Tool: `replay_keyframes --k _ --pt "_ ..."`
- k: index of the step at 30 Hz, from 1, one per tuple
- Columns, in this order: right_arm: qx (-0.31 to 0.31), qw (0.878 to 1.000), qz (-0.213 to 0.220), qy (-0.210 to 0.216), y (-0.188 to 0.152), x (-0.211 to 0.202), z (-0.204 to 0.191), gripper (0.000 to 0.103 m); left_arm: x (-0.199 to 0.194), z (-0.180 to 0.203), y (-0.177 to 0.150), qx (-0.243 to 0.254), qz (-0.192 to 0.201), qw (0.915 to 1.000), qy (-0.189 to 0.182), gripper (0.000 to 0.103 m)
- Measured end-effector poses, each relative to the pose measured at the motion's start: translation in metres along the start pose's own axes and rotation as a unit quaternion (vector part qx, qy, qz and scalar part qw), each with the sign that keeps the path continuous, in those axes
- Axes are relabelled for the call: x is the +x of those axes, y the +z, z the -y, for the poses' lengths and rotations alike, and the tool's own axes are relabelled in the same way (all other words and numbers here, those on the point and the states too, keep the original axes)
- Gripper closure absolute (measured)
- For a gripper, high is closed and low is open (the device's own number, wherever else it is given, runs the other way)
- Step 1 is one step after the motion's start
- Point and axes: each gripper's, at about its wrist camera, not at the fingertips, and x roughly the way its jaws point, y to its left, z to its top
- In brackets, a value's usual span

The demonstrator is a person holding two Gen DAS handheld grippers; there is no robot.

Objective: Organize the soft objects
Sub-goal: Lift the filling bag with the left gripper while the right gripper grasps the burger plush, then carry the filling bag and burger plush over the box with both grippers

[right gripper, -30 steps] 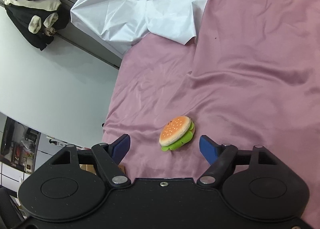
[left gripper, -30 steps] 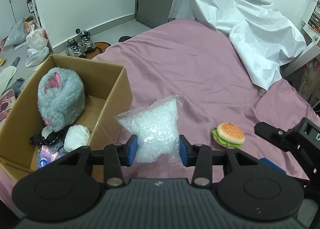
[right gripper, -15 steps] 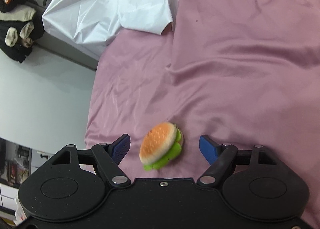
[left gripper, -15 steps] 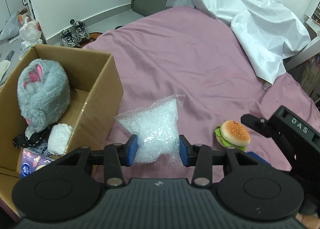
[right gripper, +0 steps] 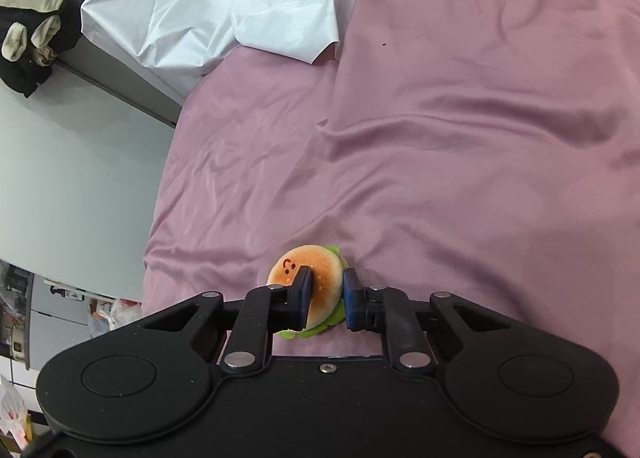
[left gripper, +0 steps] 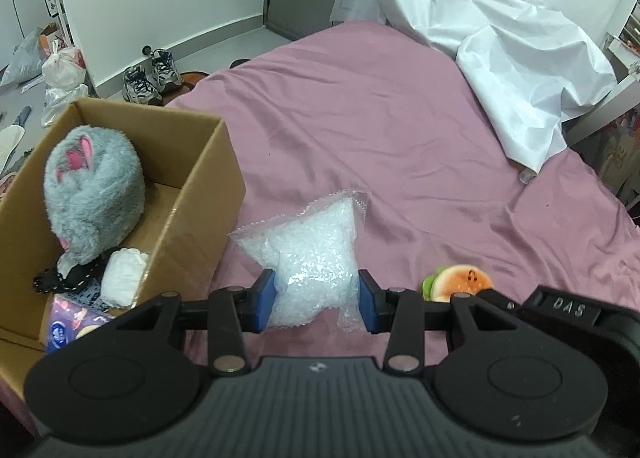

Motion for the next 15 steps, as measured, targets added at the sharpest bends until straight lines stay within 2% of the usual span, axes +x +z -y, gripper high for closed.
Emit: replay_keyframes --k 5,15 --pt "-0.023 1.000 0.008 -0.001 -0.006 -0.025 -0.007 0.089 -0.021 -0.003 0.000 -0.005 0.009 0.9999 -0.009 0.061" --pt "-0.092 0.994 0.053 0.011 -0.016 -0.081 -0.025 0.089 -0.063 -0.009 -0.002 -0.005 0.033 0.9991 -0.026 0.061"
